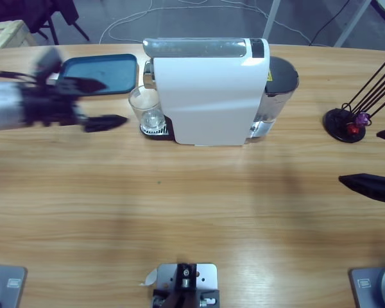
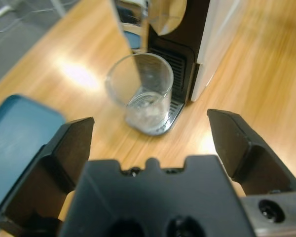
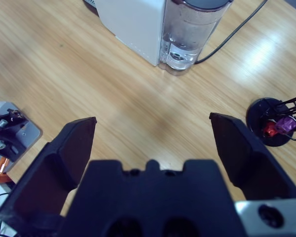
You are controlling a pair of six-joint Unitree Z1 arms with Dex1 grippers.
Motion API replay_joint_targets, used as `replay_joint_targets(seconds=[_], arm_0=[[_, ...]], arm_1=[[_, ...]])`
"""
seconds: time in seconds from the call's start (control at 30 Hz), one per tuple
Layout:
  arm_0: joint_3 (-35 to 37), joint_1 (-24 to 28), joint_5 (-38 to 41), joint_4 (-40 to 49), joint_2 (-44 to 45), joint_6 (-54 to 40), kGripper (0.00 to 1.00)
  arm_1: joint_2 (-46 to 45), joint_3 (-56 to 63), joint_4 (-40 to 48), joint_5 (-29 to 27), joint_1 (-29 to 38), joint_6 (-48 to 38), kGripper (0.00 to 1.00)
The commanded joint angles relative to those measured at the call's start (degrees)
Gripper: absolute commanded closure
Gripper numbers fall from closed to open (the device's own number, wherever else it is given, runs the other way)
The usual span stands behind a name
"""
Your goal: Pour coffee
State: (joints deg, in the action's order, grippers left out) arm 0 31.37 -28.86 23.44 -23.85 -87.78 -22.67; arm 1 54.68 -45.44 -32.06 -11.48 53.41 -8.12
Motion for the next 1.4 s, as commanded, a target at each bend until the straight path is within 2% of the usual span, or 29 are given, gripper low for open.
replay_joint_targets(seconds=[0.03, 0.17, 0.27, 0.3, 0.33, 0.37, 0.4, 0.43, 0.47, 0.53, 0.63, 0.73, 0.97, 1.4], arm_0=[[-1.12, -2.16, -12.47, 21.64, 20.28, 18.31, 0.000], [3.80, -9.78, -18.15, 39.76, 24.51, 24.54, 0.000], [4.26, -12.41, -18.61, 43.68, 27.78, 27.77, 0.000], [5.05, -13.20, -18.61, 44.96, 28.08, 27.95, 0.000], [5.72, -13.91, -18.66, 46.02, 28.10, 28.00, 0.000], [6.40, -14.64, -18.93, 47.04, 27.89, 28.37, 0.000], [6.91, -15.03, -19.10, 47.85, 27.54, 28.65, 0.000], [7.10, -15.14, -19.38, 48.23, 27.57, 28.74, 0.000], [7.10, -15.17, -20.35, 48.30, 27.97, 28.77, 0.000], [6.95, -15.30, -22.90, 48.50, 28.17, 29.39, 0.000], [7.39, -16.56, -25.43, 49.38, 28.17, 29.46, 0.000], [7.09, -16.58, -25.46, 49.38, 29.24, 30.60, 0.000], [7.23, -17.44, -25.99, 49.60, 28.99, 30.67, 0.000], [7.39, -18.07, -26.08, 49.60, 28.34, 30.76, 0.000]], arm_1=[[4.95, -4.87, 0.79, -2.81, -2.87, -2.71, 0.000], [15.03, -16.30, -2.80, -0.29, -9.23, -3.04, 0.000], [23.67, -25.72, -7.30, 1.32, -15.42, -4.42, 0.004], [26.25, -28.81, -8.67, 1.38, -16.04, -4.29, 0.044], [28.69, -32.26, -10.02, 1.66, -16.14, -3.57, 0.154], [31.28, -36.18, -11.18, 3.12, -16.27, -1.00, 0.364], [33.23, -39.40, -12.38, 4.61, -16.71, 0.74, 0.517], [35.30, -42.26, -13.56, 6.09, -17.29, 1.81, 0.865], [37.34, -44.51, -14.42, 7.07, -17.74, 2.48, 1.000], [40.66, -47.50, -14.82, 5.51, -17.83, 2.18, 1.000], [45.09, -51.42, -15.07, 8.13, -18.82, 1.97, 1.000], [47.61, -52.74, -15.05, 8.20, -18.97, 1.88, 1.000], [48.20, -52.63, -15.56, 11.43, -18.96, 2.12, 1.000], [49.93, -52.58, -15.75, 11.19, -18.87, 2.88, 1.000]])
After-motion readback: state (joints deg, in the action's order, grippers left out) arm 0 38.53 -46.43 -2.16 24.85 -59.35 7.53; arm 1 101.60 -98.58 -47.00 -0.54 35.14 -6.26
